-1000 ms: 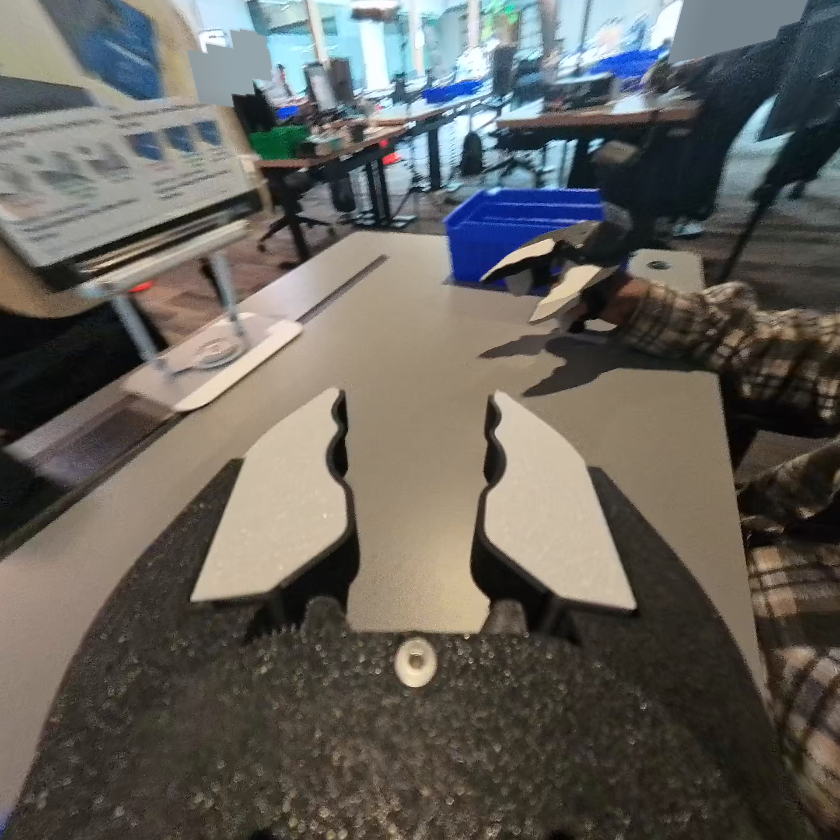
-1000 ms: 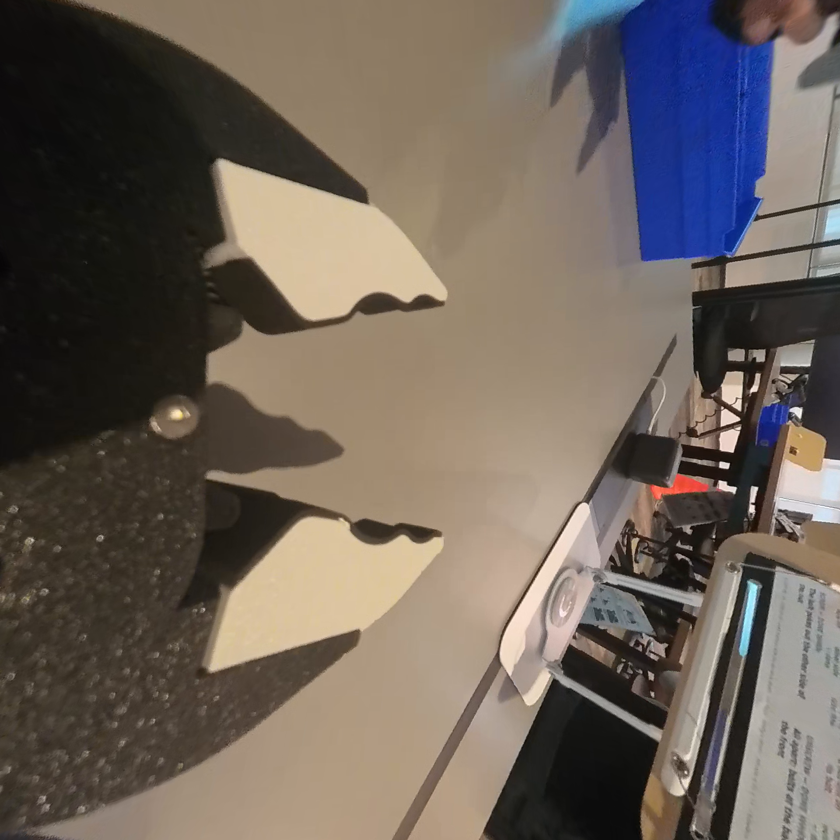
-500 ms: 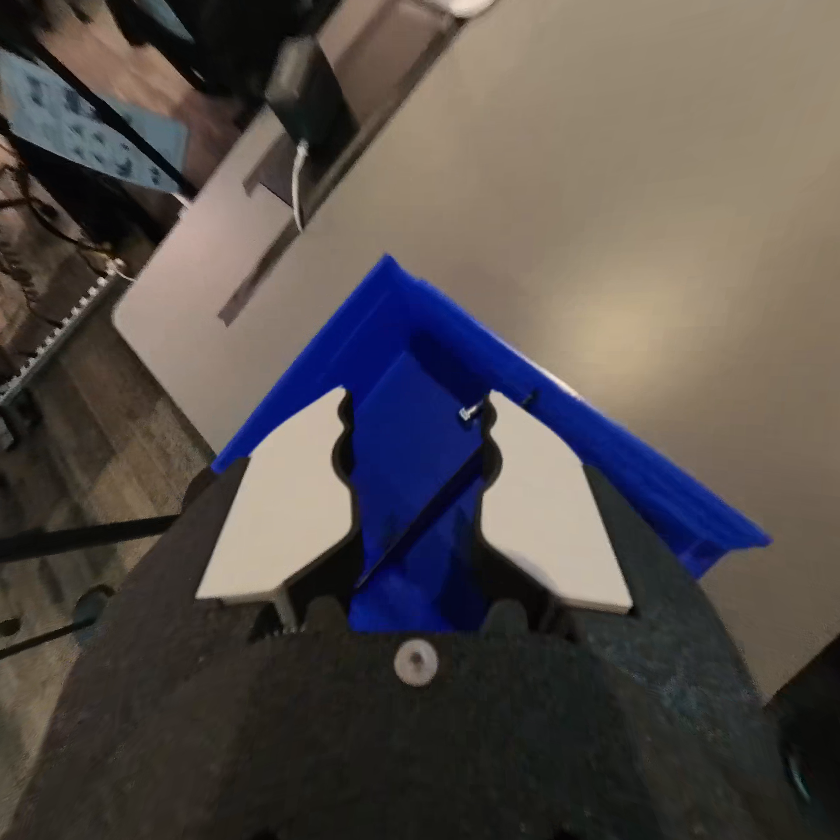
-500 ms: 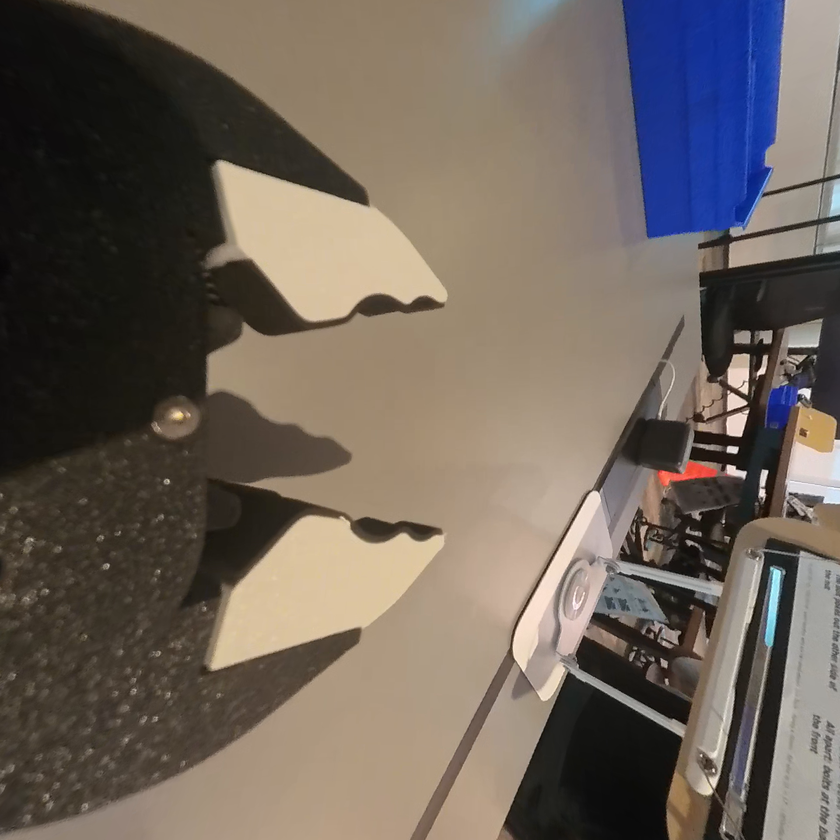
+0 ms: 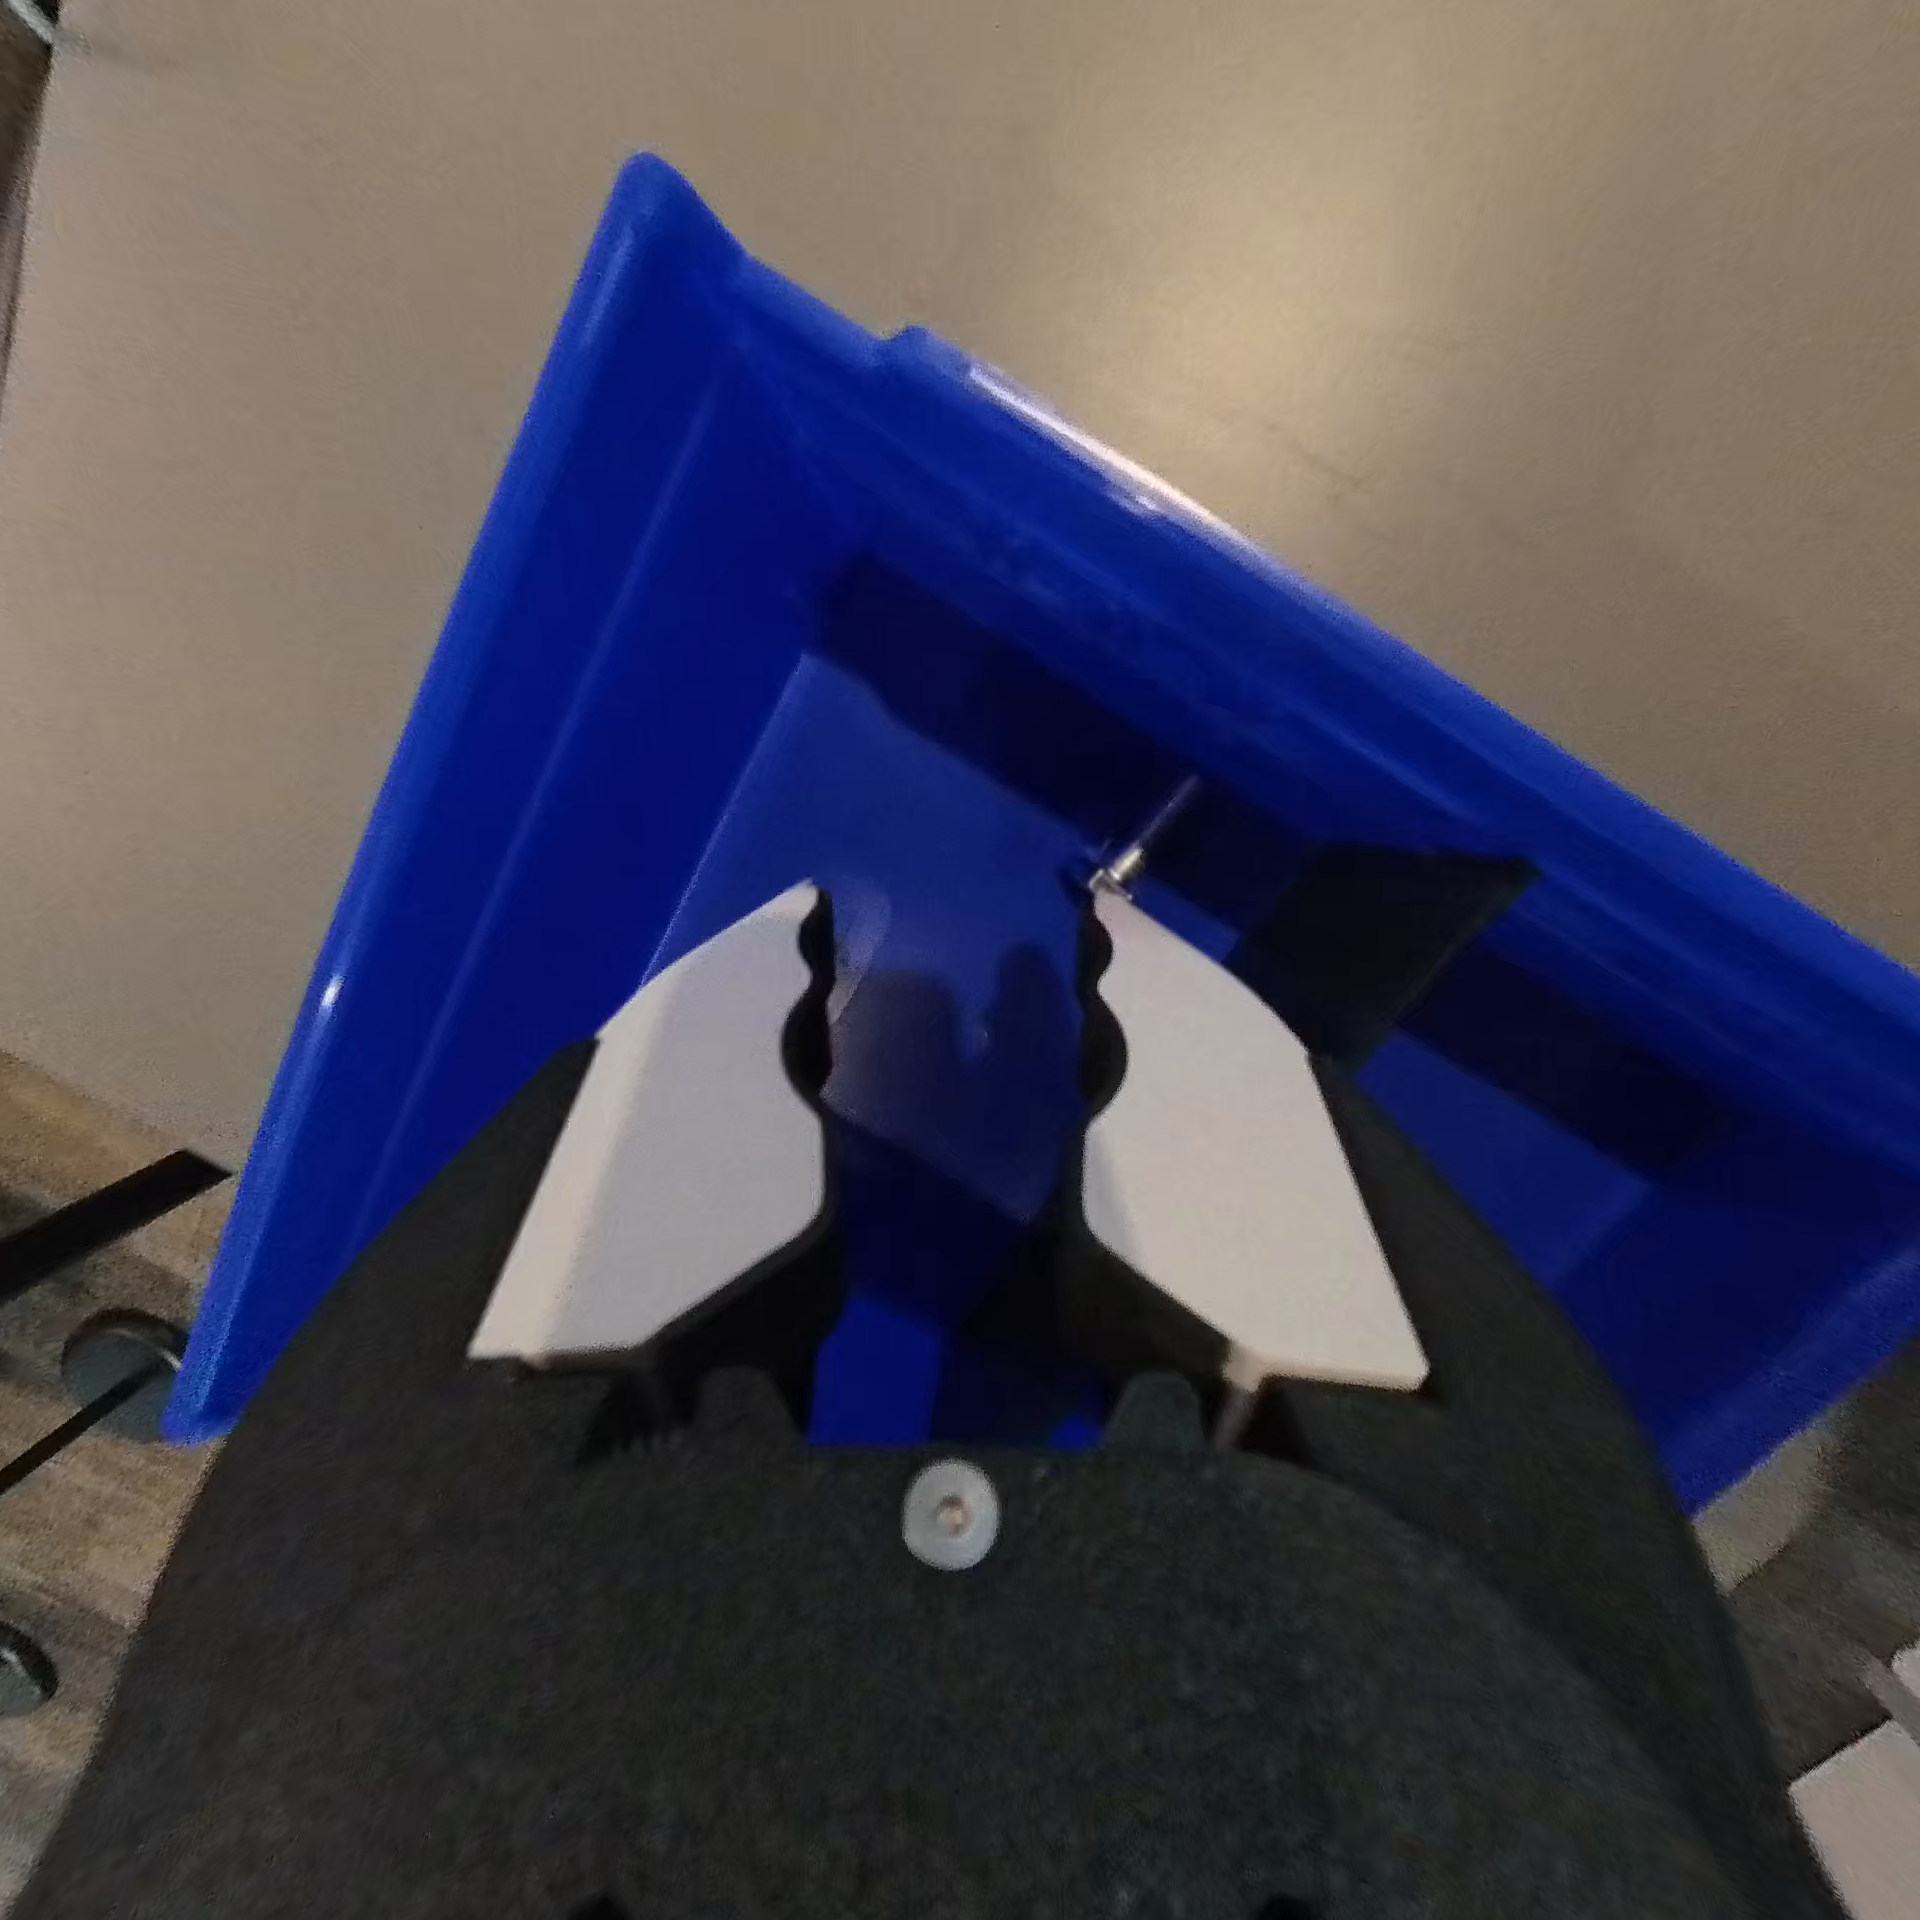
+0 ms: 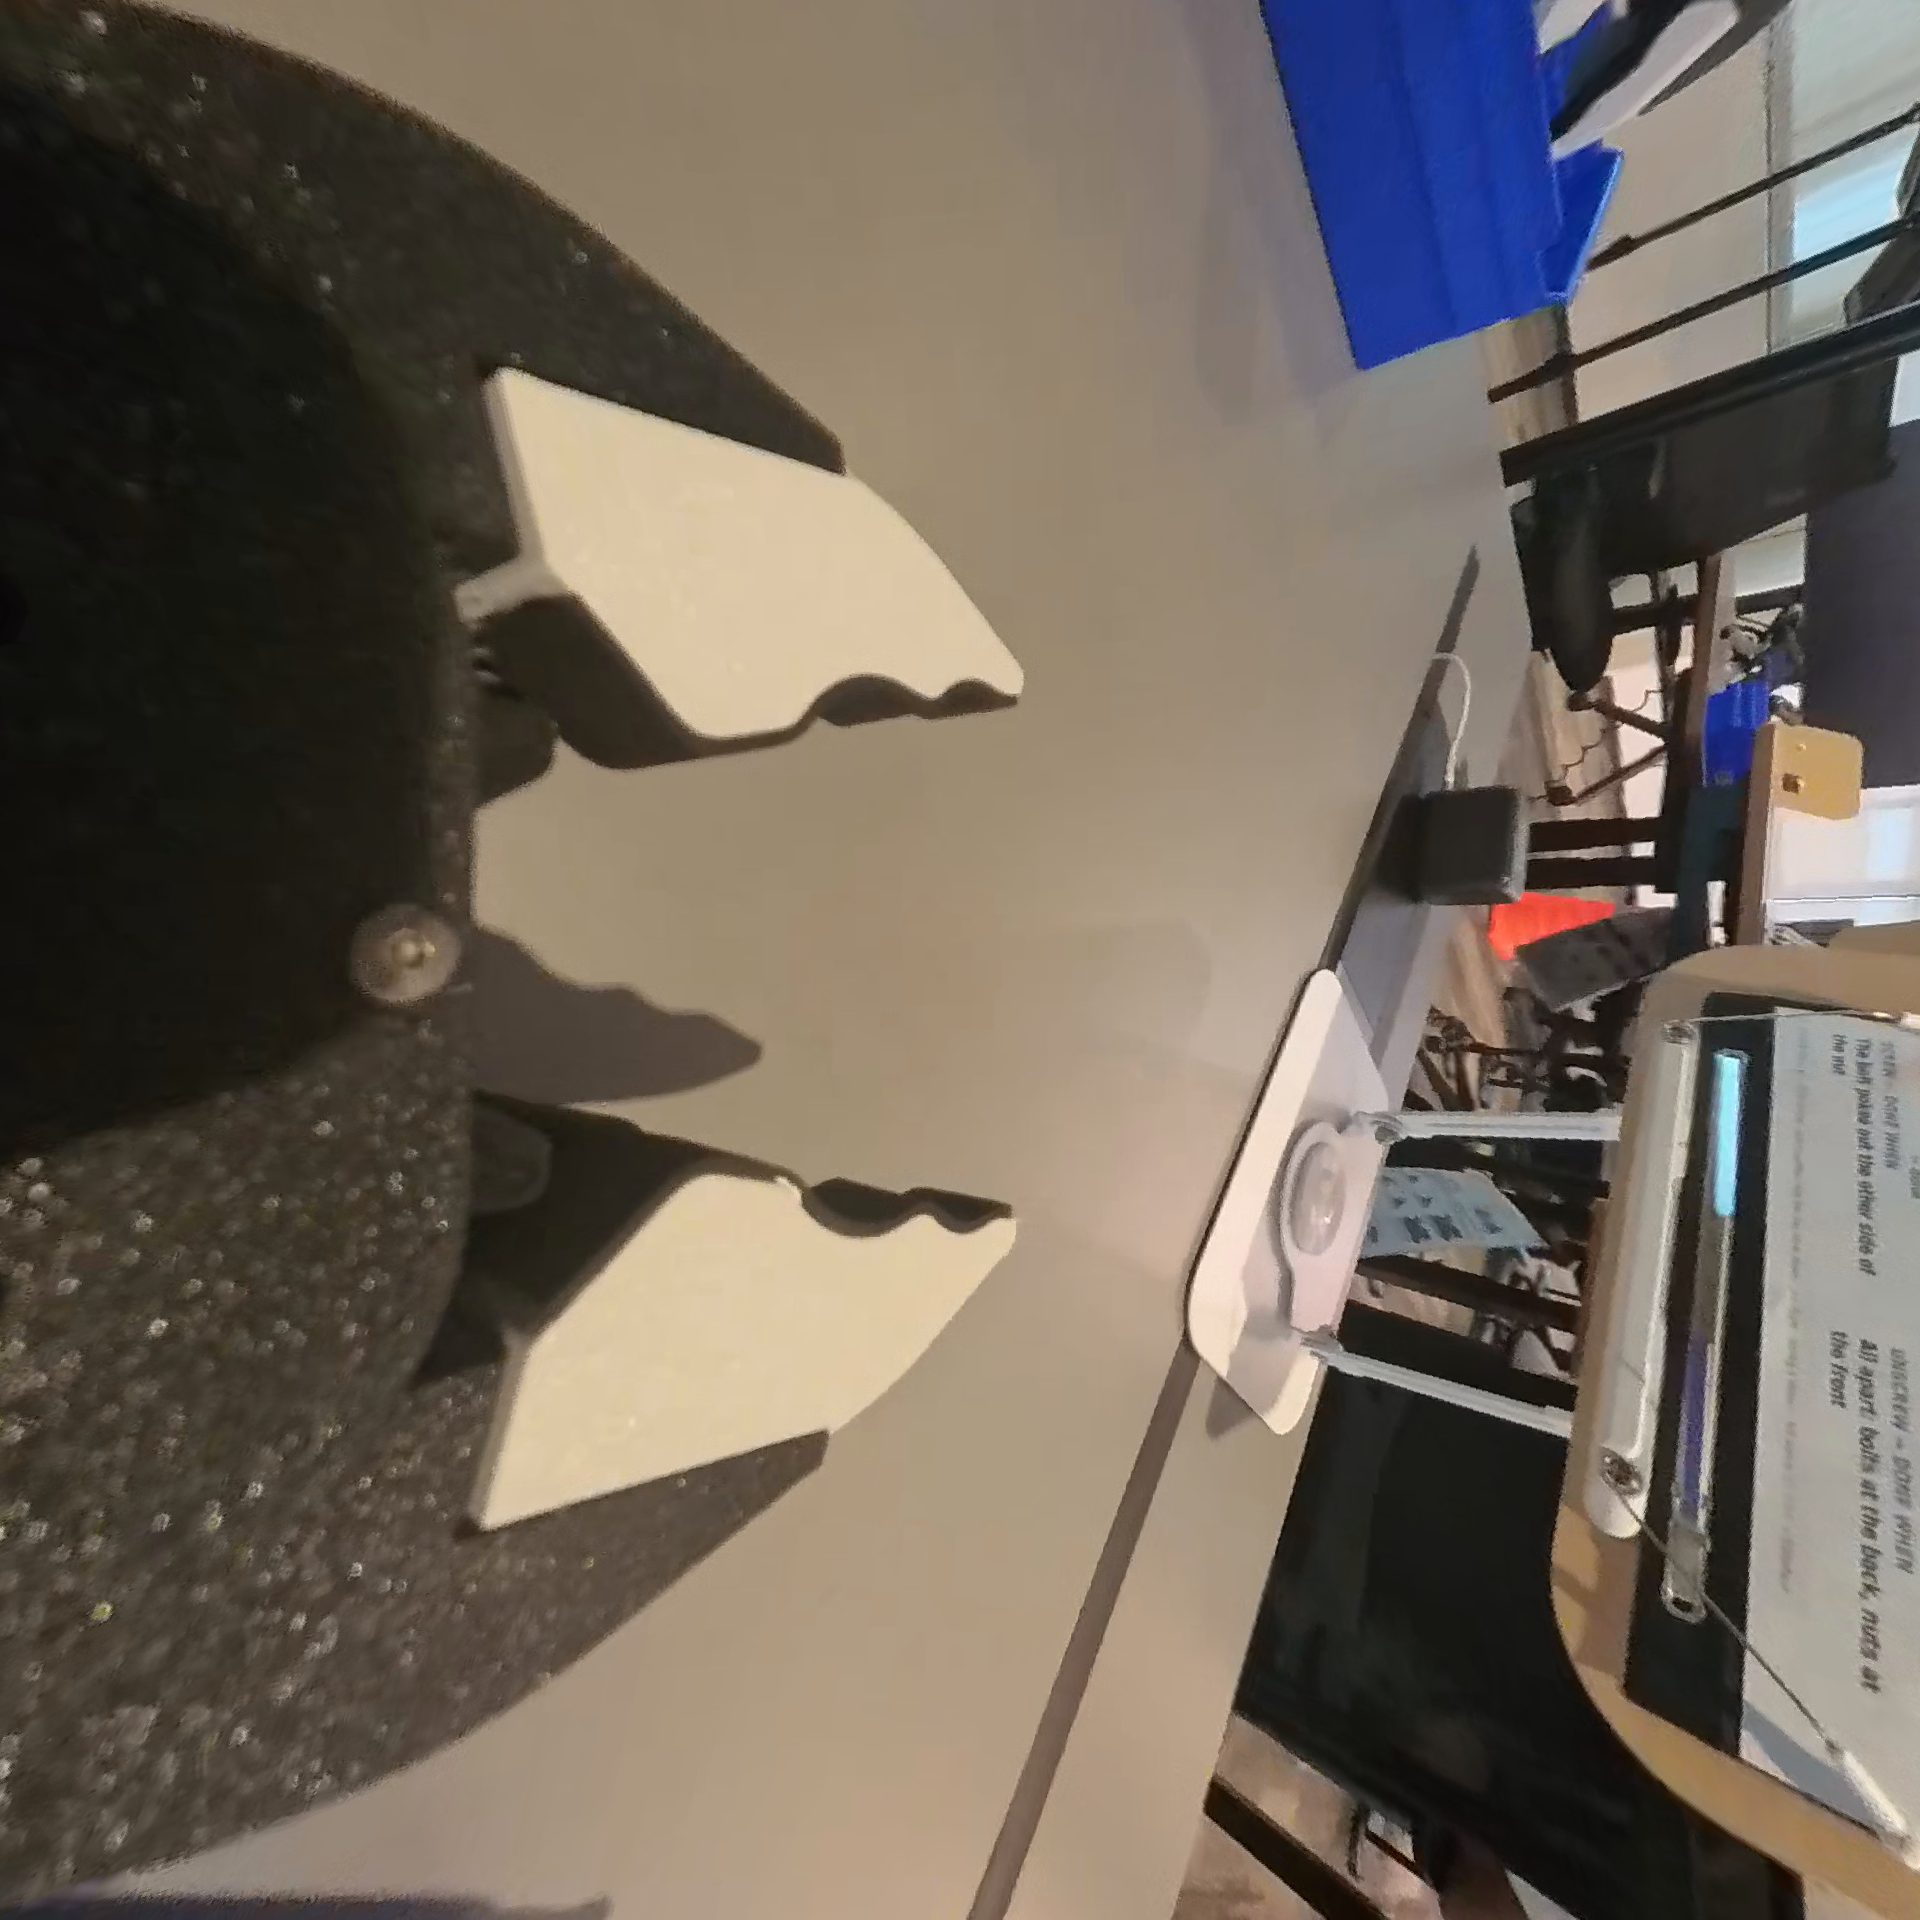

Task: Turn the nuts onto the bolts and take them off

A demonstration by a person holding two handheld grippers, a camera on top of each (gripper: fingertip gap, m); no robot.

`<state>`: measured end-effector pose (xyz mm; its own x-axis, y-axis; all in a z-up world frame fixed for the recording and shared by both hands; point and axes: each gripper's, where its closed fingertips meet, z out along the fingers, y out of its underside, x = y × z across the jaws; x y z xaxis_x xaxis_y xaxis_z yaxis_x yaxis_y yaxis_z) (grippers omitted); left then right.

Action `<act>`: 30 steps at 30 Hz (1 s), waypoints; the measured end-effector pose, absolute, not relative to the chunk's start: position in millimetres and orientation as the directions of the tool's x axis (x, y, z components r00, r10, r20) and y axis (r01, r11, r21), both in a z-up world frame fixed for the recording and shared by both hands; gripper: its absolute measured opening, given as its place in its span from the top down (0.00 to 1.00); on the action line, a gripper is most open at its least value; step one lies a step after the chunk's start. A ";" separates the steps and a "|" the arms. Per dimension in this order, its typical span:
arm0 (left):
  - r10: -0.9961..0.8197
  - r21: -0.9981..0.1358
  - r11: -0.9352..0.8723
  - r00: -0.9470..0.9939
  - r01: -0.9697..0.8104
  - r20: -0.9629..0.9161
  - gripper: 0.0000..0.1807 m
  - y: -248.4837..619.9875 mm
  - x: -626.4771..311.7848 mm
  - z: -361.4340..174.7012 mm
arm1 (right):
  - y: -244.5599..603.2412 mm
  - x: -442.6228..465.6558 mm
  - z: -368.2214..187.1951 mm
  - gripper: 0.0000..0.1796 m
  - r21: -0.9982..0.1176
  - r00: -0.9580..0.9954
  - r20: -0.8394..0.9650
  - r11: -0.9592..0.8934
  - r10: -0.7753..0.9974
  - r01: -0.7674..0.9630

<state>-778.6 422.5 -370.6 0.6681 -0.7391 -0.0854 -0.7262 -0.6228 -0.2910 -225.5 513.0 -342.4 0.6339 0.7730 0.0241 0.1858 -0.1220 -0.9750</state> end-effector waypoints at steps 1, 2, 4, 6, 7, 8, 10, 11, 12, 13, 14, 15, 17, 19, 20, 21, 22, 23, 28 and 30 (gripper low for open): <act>-0.745 -0.292 -0.618 0.662 -0.730 -0.080 0.76 423.6 -776.4 -373.1 | 513.9 -227.1 -341.5 0.52 -0.972 0.630 0.029 -0.125 0.776 0.199; -0.753 -0.294 -0.610 0.654 -0.736 -0.073 0.76 424.0 -774.2 -375.3 | 514.7 -228.9 -339.8 0.52 -0.969 0.626 0.037 -0.125 0.779 0.212; -0.770 -0.297 -0.595 0.636 -0.747 -0.057 0.76 423.8 -769.4 -378.7 | 515.3 -232.4 -334.3 0.52 -0.965 0.618 0.059 -0.113 0.784 0.235; -0.778 -0.303 -0.591 0.628 -0.748 -0.033 0.78 423.1 -765.5 -381.6 | 514.6 -235.4 -328.1 0.52 -0.965 0.613 0.073 -0.098 0.787 0.241; -0.785 -0.301 -0.586 0.619 -0.752 -0.020 0.79 421.6 -764.2 -383.0 | 513.7 -236.8 -326.2 0.52 -0.966 0.610 0.077 -0.094 0.789 0.243; -0.792 -0.294 -0.581 0.610 -0.759 -0.011 0.79 419.7 -763.8 -384.6 | 512.7 -237.7 -324.8 0.52 -0.966 0.608 0.082 -0.088 0.790 0.244; -0.808 -0.279 -0.570 0.589 -0.773 0.017 0.80 414.8 -762.9 -387.4 | 511.0 -238.4 -324.4 0.52 -0.967 0.607 0.086 -0.081 0.790 0.242; -0.817 -0.272 -0.561 0.576 -0.781 0.033 0.81 412.3 -762.6 -388.5 | 510.2 -238.8 -324.8 0.52 -0.968 0.605 0.082 -0.082 0.792 0.238; -0.827 -0.267 -0.551 0.560 -0.791 0.048 0.82 409.8 -762.5 -389.4 | 509.6 -238.9 -325.6 0.52 -0.969 0.603 0.075 -0.085 0.794 0.233; -0.839 -0.263 -0.536 0.540 -0.802 0.064 0.84 407.2 -762.3 -390.1 | 509.1 -238.6 -326.2 0.52 -0.969 0.603 0.071 -0.087 0.795 0.229; -0.852 -0.259 -0.518 0.517 -0.815 0.078 0.85 404.6 -762.2 -390.7 | 508.7 -238.3 -326.9 0.52 -0.969 0.602 0.069 -0.089 0.796 0.229; -0.866 -0.256 -0.497 0.492 -0.829 0.086 0.87 402.6 -762.3 -390.9 | 508.4 -238.0 -327.4 0.52 -0.969 0.601 0.066 -0.092 0.797 0.229; -0.897 -0.255 -0.440 0.435 -0.861 0.078 0.89 401.3 -763.0 -391.2 | 507.5 -237.5 -327.1 0.51 -0.969 0.601 0.060 -0.097 0.797 0.226; -0.921 -0.250 -0.388 0.382 -0.887 0.073 0.91 400.1 -763.3 -392.9 | 506.4 -236.6 -325.7 0.51 -0.969 0.602 0.060 -0.097 0.796 0.225; -0.930 -0.247 -0.367 0.359 -0.897 0.077 0.92 399.1 -762.4 -394.7 | 505.9 -236.0 -325.0 0.51 -0.969 0.604 0.062 -0.096 0.794 0.227; -0.938 -0.241 -0.345 0.336 -0.907 0.080 0.92 398.1 -761.6 -397.5 | 505.2 -235.3 -324.3 0.51 -0.969 0.605 0.065 -0.096 0.794 0.229; -0.947 -0.231 -0.322 0.312 -0.918 0.077 0.94 397.4 -761.0 -400.7 | 504.7 -234.6 -323.5 0.51 -0.968 0.607 0.068 -0.095 0.792 0.231; -0.955 -0.217 -0.298 0.290 -0.930 0.070 0.94 397.1 -760.7 -404.1 | 504.3 -233.7 -322.5 0.51 -0.968 0.609 0.072 -0.091 0.790 0.232; -0.970 -0.168 -0.242 0.233 -0.956 0.073 0.94 398.8 -760.3 -415.5 | 504.7 -229.9 -318.7 0.50 -0.973 0.620 0.054 -0.099 0.783 0.210; -0.970 -0.170 -0.238 0.227 -0.956 0.083 0.95 399.4 -757.8 -415.9 | 505.2 -229.1 -317.2 0.50 -0.974 0.622 0.048 -0.100 0.782 0.201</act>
